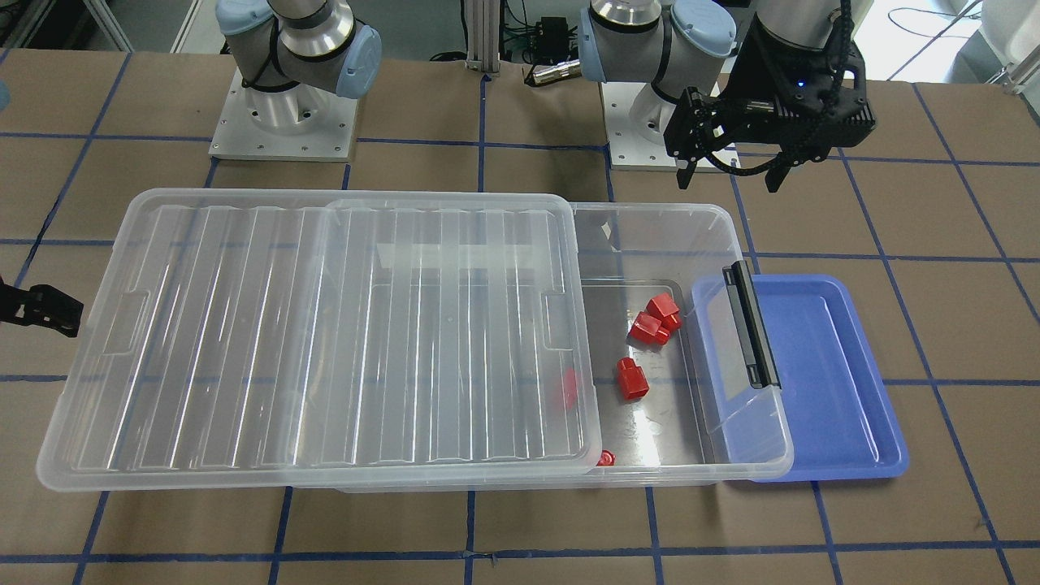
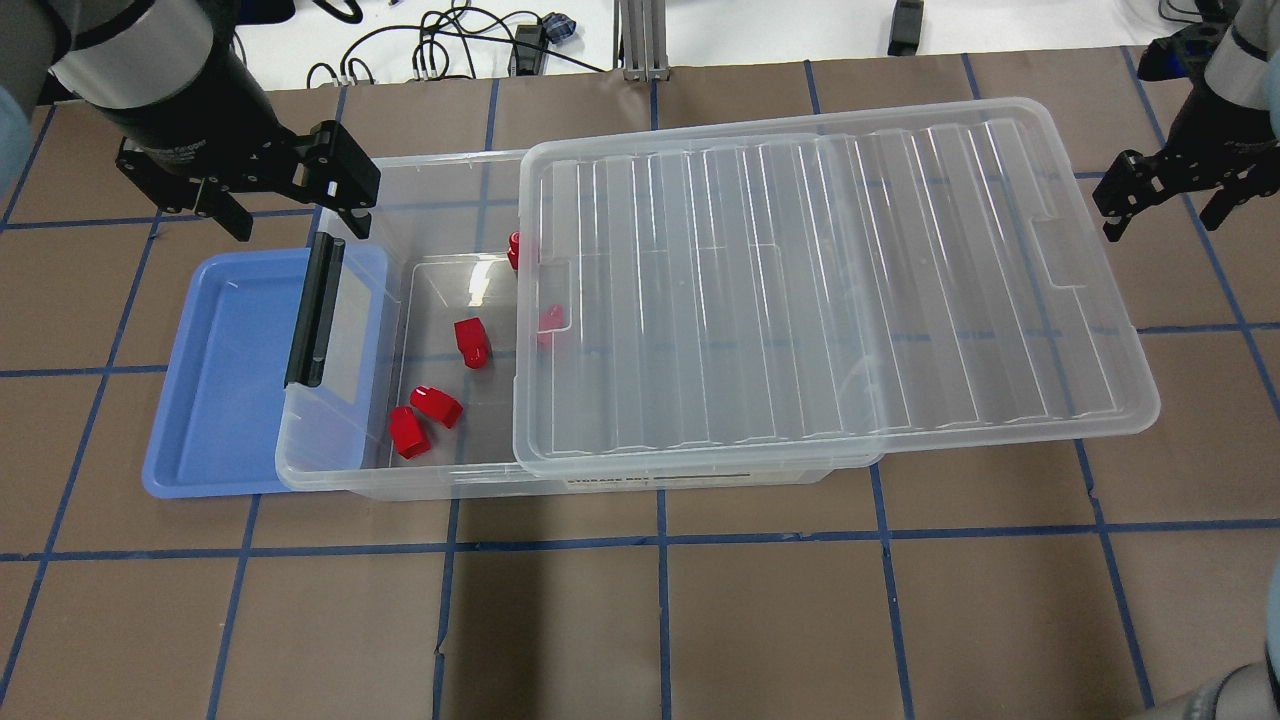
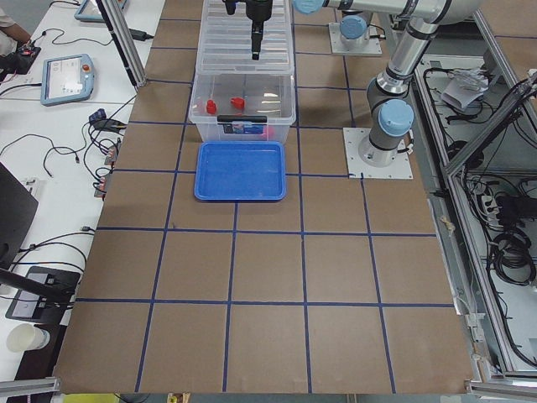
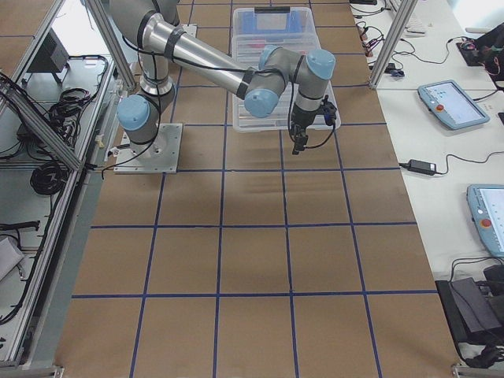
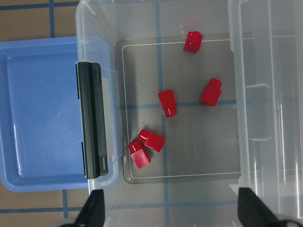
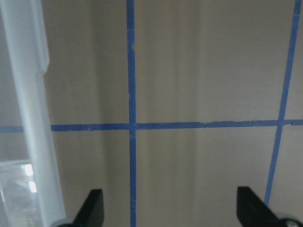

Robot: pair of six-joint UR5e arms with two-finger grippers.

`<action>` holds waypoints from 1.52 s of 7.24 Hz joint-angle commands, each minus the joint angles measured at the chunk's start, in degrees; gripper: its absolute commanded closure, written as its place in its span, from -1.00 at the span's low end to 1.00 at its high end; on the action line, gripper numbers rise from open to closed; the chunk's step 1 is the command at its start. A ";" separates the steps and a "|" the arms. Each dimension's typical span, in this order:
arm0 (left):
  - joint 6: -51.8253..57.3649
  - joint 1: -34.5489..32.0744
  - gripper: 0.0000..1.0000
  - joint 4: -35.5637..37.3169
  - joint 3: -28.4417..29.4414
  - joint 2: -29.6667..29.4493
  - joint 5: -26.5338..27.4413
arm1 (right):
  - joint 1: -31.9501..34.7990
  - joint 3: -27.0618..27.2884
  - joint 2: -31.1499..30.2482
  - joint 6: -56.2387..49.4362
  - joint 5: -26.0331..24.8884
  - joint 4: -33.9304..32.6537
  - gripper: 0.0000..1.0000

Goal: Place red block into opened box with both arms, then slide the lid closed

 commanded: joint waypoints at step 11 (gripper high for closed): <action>-0.01 0.32 -1.00 -0.51 0.17 -0.12 -0.18 | 15.77 0.61 -0.85 22.26 4.87 1.05 -1.00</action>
